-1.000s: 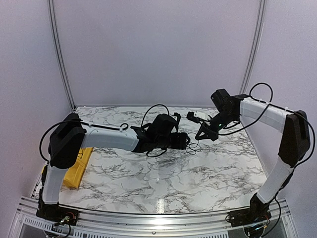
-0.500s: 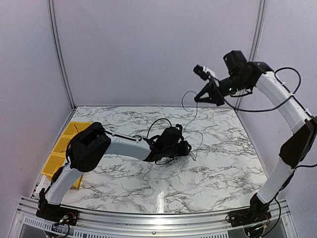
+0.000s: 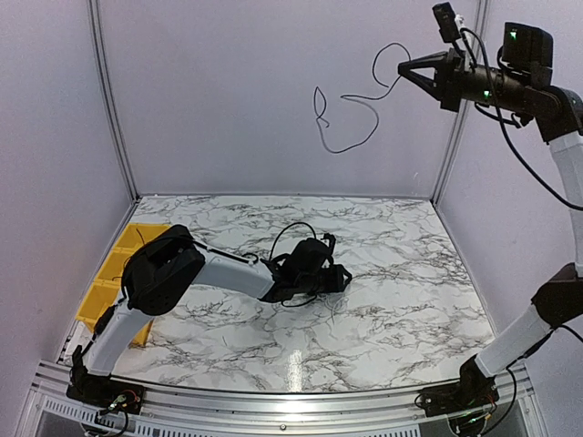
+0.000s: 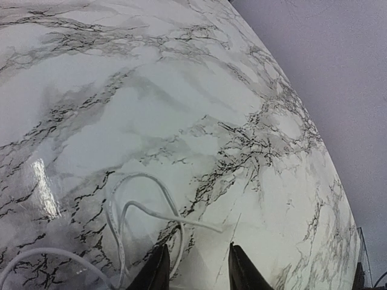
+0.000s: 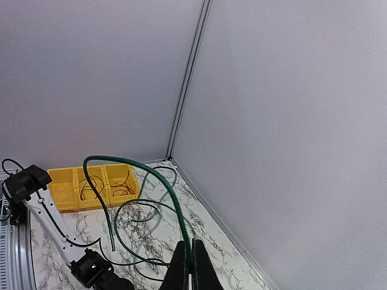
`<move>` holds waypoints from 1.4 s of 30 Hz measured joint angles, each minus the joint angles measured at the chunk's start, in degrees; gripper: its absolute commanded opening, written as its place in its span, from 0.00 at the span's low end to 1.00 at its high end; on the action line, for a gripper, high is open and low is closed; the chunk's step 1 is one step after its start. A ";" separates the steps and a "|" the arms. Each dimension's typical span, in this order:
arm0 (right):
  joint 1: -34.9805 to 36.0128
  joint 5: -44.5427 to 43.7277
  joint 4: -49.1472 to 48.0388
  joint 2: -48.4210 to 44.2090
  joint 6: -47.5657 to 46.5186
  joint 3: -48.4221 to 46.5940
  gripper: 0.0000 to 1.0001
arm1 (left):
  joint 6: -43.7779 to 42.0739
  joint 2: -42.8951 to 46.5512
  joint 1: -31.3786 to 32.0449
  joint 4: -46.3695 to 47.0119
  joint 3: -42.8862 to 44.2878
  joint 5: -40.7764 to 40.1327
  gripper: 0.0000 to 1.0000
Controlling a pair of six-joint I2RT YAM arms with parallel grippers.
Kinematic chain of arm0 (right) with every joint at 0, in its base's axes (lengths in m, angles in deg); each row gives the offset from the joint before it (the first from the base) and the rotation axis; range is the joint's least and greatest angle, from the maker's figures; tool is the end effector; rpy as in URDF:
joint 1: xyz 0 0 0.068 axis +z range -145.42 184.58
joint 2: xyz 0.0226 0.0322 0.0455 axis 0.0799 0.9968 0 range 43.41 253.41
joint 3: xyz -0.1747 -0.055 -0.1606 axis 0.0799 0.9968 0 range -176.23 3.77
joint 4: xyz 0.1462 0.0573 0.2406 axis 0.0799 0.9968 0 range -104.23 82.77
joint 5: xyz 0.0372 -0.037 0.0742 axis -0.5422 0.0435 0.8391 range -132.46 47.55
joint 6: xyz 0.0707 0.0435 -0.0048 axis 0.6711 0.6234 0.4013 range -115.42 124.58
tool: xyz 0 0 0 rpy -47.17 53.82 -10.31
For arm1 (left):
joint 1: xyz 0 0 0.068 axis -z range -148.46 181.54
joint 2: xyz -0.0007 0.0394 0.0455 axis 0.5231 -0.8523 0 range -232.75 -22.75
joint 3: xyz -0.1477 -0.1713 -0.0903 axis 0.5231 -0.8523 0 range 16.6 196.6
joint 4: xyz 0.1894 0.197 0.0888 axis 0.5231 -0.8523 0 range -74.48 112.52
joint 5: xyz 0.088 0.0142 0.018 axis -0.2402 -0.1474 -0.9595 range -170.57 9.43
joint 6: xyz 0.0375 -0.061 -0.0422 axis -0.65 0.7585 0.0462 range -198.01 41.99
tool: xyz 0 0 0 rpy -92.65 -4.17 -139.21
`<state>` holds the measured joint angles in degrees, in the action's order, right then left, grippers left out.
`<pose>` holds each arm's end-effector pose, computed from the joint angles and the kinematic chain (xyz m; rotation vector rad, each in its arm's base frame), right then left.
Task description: Untangle the cables
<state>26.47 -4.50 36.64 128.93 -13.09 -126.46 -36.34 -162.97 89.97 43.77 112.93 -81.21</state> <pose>0.2465 0.1472 0.5667 -1.0165 1.3521 0.6088 0.3007 -0.4876 0.0609 0.3047 2.1237 -1.0885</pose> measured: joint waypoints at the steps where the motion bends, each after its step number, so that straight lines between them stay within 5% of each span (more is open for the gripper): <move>1: 0.00 -1.07 -0.98 0.50 0.55 -0.11 0.00 | -0.52 0.35 0.00 0.02 -0.33 0.46 0.39; 12: 0.00 -9.77 -7.80 0.00 1.38 7.13 0.00 | -3.08 10.62 0.02 0.33 -3.91 0.85 0.57; 17: -0.04 -13.35 -10.62 -2.67 0.66 18.23 0.00 | -3.26 19.58 0.00 0.98 -6.29 -1.36 0.58; 31: -0.26 -18.03 -13.94 -1.92 2.75 26.73 0.00 | -10.03 34.16 0.11 -4.83 -15.74 -5.73 0.59; 42: 0.48 -14.23 -15.26 -2.54 7.37 34.07 0.00 | -21.33 30.84 0.22 -19.98 2.14 -8.57 0.60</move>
<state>26.95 -18.73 21.38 126.39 -5.73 -92.39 -57.67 -132.13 90.19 23.80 115.08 -89.78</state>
